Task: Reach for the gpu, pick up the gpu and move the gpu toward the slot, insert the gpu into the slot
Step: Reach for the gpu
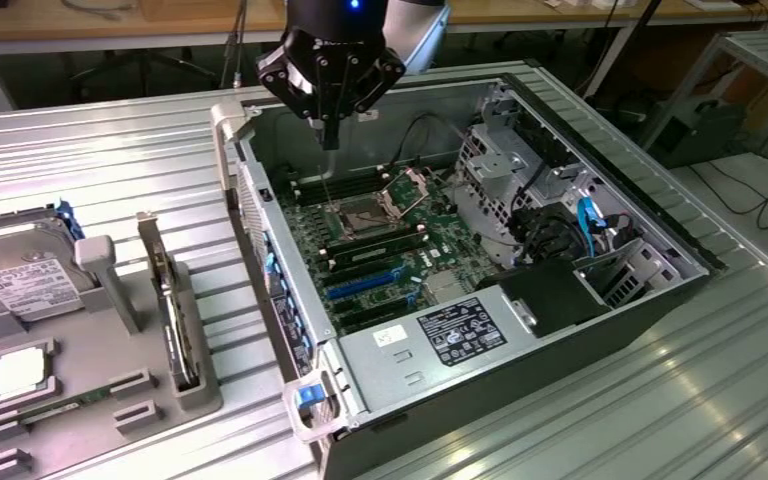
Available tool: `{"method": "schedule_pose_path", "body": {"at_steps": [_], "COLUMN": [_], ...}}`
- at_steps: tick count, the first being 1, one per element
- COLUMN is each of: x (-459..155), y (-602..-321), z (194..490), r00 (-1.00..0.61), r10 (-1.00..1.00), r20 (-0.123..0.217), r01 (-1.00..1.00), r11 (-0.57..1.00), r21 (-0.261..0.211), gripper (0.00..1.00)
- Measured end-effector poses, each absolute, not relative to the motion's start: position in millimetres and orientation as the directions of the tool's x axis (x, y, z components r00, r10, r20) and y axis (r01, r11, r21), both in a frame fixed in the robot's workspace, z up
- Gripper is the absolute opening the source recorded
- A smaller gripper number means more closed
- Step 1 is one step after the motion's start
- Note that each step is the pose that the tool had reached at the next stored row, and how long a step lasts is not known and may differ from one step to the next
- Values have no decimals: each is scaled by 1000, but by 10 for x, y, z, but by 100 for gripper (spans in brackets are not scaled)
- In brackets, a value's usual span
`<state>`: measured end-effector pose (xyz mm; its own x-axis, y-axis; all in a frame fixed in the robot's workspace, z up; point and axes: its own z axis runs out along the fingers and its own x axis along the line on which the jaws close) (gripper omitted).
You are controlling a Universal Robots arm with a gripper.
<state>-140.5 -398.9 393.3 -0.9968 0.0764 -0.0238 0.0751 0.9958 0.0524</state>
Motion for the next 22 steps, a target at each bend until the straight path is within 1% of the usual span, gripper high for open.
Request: {"method": "schedule_pose_path", "body": {"at_steps": [22], "x": [-1510], "y": [-3990], "z": [3933], "r00": [-997], "r10": [76], "r20": [-24], "r01": [75], "r11": [996], "r21": [52], "gripper": [11]}}
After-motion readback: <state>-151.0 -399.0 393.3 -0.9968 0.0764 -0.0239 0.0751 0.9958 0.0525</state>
